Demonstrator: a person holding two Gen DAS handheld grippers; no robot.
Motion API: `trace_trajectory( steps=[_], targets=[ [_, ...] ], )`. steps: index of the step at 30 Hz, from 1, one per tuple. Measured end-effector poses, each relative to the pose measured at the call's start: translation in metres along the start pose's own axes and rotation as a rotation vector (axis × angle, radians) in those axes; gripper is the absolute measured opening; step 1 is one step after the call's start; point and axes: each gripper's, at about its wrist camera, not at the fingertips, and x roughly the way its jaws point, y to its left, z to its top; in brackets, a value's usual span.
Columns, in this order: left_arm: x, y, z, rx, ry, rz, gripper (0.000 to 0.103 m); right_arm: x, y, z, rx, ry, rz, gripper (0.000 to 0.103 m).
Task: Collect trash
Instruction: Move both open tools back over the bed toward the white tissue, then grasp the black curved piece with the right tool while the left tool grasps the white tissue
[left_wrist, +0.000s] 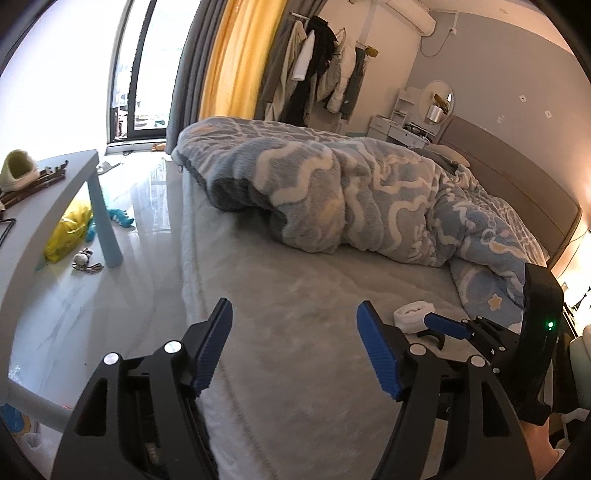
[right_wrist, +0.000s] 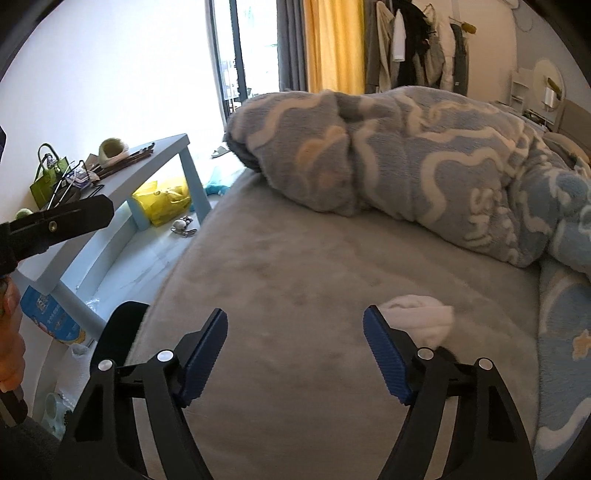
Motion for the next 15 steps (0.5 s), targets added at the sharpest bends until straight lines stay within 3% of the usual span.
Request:
trace_trajectory(
  steps=[15],
  targets=[
    [0.061,-0.052,-0.004,0.025,0.073,-0.062,0.073,-0.001,-0.073,-0.018,0.013,0.033,-0.021,0.063]
  ],
)
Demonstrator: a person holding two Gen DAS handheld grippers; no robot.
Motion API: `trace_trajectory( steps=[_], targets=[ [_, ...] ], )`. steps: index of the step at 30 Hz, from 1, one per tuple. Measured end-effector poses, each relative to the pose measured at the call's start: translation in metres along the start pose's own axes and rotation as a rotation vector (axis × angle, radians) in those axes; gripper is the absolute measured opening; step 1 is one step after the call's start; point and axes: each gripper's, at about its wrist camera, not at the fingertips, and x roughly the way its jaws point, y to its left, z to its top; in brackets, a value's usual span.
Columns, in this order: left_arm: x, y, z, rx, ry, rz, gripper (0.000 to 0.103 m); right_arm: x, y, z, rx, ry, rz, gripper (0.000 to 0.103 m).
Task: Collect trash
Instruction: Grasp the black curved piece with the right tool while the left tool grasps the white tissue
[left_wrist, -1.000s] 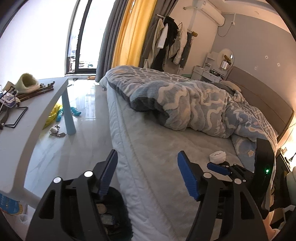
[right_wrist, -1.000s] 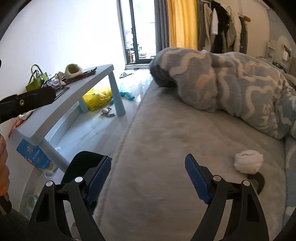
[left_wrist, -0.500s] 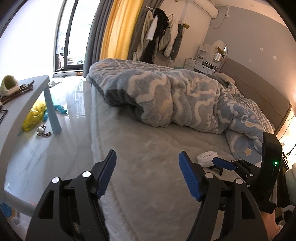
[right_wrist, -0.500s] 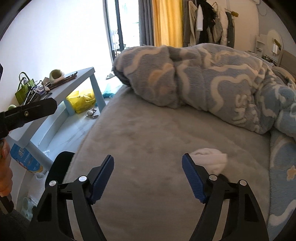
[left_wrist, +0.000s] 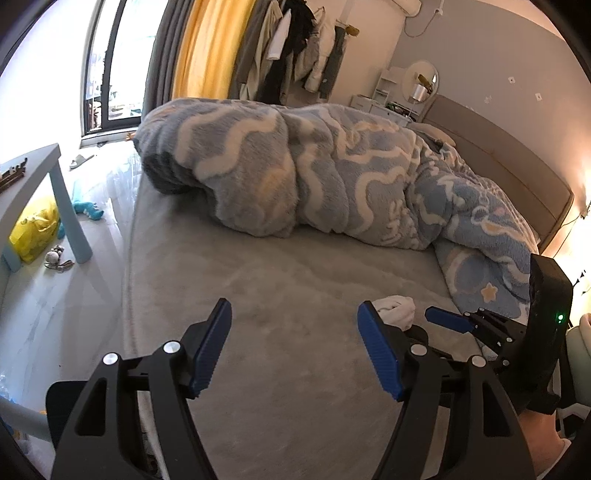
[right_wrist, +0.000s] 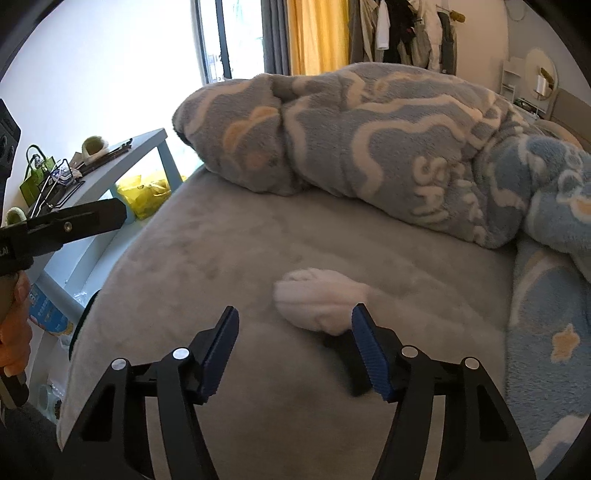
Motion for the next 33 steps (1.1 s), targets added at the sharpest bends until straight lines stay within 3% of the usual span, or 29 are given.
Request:
trace_trajectory(
  steps=[16,21,33],
  targets=[
    [0.052,-0.029,-0.003,-0.02,0.081,-0.076,0.073,0.018,-0.035,-0.02,-0.038,0.083,0.027,0.042],
    [0.069,-0.04,-0.006,-0.016,0.109,-0.099,0.074,0.02,-0.043,-0.022,-0.034,0.092,0.051,0.027],
    [0.099,-0.071,-0.016,-0.002,0.156,-0.161,0.076,0.004,-0.061,-0.026,-0.03,0.077,0.082,0.021]
  ],
)
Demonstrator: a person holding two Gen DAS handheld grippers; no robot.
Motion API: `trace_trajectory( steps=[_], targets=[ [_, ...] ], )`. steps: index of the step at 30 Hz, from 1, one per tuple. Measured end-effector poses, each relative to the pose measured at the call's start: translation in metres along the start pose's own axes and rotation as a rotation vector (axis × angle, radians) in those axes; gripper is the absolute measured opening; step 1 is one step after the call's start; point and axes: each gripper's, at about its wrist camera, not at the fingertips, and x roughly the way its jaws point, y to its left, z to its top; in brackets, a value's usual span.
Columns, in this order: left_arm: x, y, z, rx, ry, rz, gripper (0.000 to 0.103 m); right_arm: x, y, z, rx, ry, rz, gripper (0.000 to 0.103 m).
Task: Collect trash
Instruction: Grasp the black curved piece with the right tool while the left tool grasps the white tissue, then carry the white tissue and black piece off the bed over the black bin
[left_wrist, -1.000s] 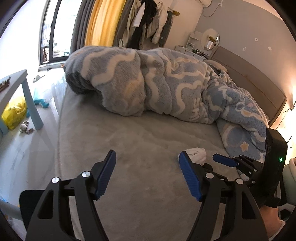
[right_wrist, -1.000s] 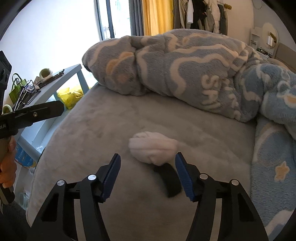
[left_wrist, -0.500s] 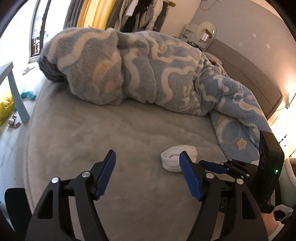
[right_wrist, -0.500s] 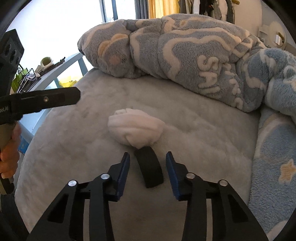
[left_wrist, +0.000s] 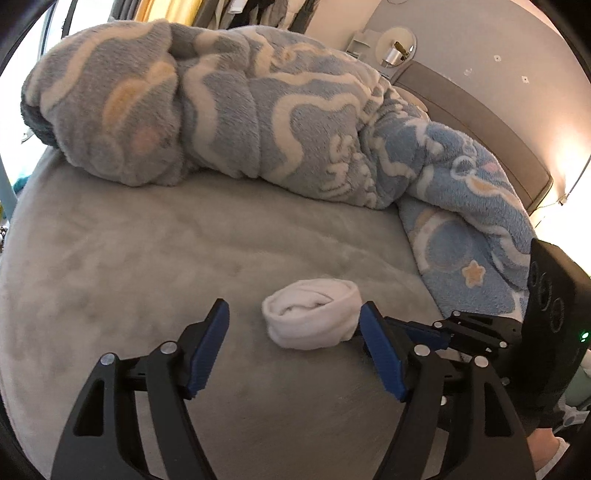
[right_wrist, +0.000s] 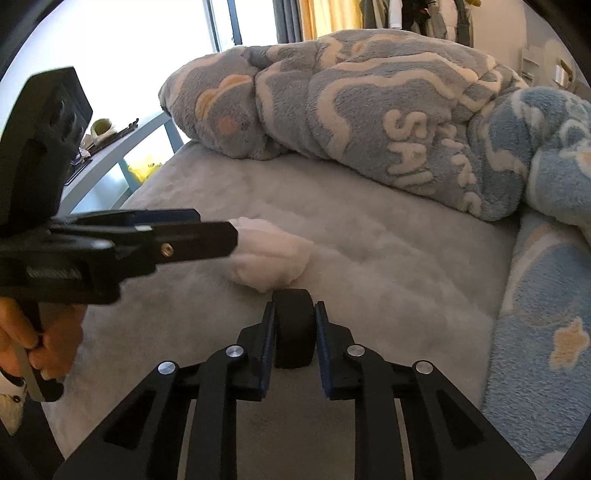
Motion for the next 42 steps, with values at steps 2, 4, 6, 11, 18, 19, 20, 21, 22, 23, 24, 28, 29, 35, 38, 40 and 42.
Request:
trace_trajectory(
  steps=[2,4,6,11,18,19,20,21,22,23,24,28,29,35,38,40,42],
  targets=[
    [0.006,-0.004,-0.002,0.004,0.007,-0.003,0.076,-0.004,-0.005,-0.003,0.006,-0.005,-0.005,0.021],
    [0.01,-0.008,-0.003,0.008,0.009,-0.003,0.076,-0.008,-0.009,-0.005,0.011,-0.01,-0.014,0.021],
    [0.014,-0.012,-0.003,0.013,0.009,-0.005,0.076,-0.013,-0.015,-0.006,0.025,-0.022,-0.018,0.021],
    [0.02,-0.018,-0.004,0.029,0.01,0.02,0.07,-0.027,-0.024,-0.001,0.059,-0.063,-0.038,0.021],
    [0.02,-0.021,-0.006,0.037,-0.011,0.041,0.054,-0.039,-0.028,0.001,0.09,-0.097,-0.036,0.021],
    [0.018,-0.021,-0.006,0.036,-0.014,0.039,0.054,-0.041,-0.029,0.003,0.099,-0.102,-0.036,0.021],
    [0.018,-0.021,-0.006,0.036,-0.015,0.037,0.054,-0.041,-0.028,0.005,0.104,-0.106,-0.039,0.021],
    [0.015,-0.022,-0.007,0.037,-0.016,0.033,0.054,-0.042,-0.028,0.005,0.109,-0.11,-0.044,0.021],
    [0.014,-0.022,-0.007,0.038,-0.018,0.031,0.054,-0.043,-0.028,0.006,0.115,-0.113,-0.047,0.021],
    [0.011,-0.023,-0.007,0.039,-0.022,0.029,0.053,-0.044,-0.028,0.006,0.123,-0.117,-0.046,0.021],
    [0.009,-0.023,-0.008,0.04,-0.024,0.028,0.053,-0.045,-0.028,0.006,0.129,-0.12,-0.045,0.021],
    [-0.002,-0.024,-0.009,0.06,-0.031,0.032,0.053,-0.048,-0.025,0.009,0.158,-0.131,-0.035,0.021],
    [-0.005,-0.024,-0.009,0.068,-0.033,0.039,0.053,-0.05,-0.023,0.01,0.161,-0.136,-0.034,0.021],
    [-0.025,-0.014,-0.014,0.065,-0.049,0.055,0.053,-0.051,-0.004,0.016,0.161,-0.149,-0.022,0.021],
    [-0.037,-0.008,-0.018,0.067,-0.055,0.063,0.053,-0.053,0.008,0.017,0.159,-0.157,-0.021,0.021],
    [-0.047,-0.005,-0.021,0.068,-0.06,0.067,0.053,-0.054,0.015,0.016,0.162,-0.162,-0.015,0.021],
    [-0.056,-0.002,-0.025,0.077,-0.064,0.075,0.053,-0.055,0.02,0.016,0.165,-0.165,-0.012,0.021]
  ],
)
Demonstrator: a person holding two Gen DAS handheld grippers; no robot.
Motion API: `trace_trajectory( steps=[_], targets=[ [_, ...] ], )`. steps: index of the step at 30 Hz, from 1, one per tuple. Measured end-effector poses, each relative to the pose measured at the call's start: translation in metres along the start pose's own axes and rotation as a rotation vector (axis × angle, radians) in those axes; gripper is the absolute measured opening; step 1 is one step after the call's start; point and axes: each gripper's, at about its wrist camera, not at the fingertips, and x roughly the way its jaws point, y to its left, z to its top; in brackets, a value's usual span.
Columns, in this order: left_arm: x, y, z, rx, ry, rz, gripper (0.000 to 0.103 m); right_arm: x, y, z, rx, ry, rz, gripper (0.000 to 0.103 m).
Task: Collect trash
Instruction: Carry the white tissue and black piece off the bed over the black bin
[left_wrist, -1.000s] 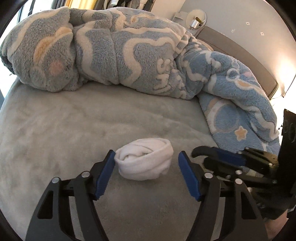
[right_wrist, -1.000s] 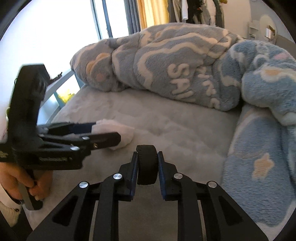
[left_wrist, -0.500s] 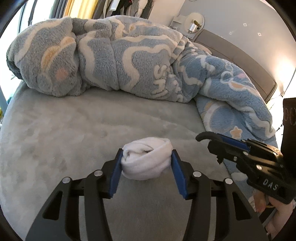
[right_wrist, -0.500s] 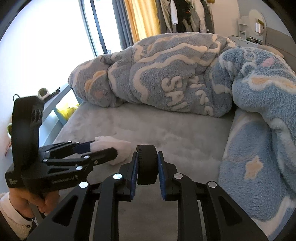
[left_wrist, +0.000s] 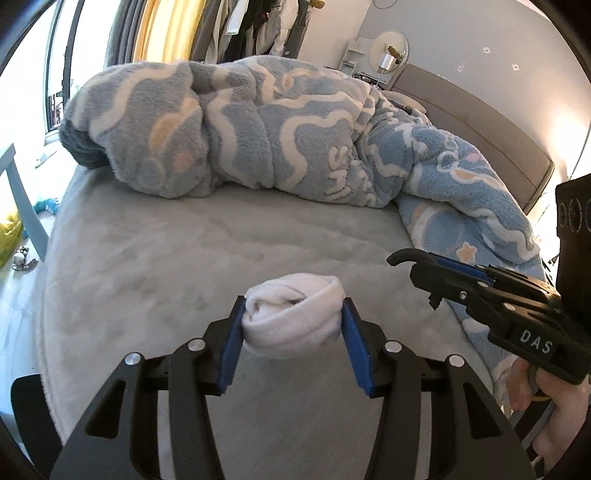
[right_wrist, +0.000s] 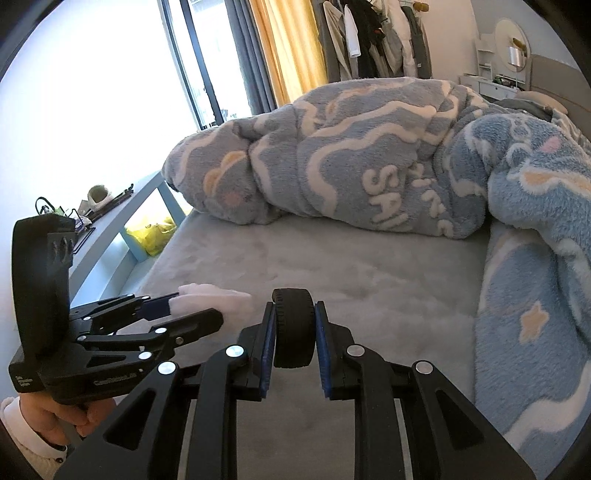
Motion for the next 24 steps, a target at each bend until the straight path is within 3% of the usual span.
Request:
trace_trajectory(
  steps=[24],
  targets=[
    [-0.091,0.049,-0.047,0.033,-0.013,0.096,0.053,-0.016,0.1,-0.013,-0.012,-0.038,0.082,0.021]
  ],
)
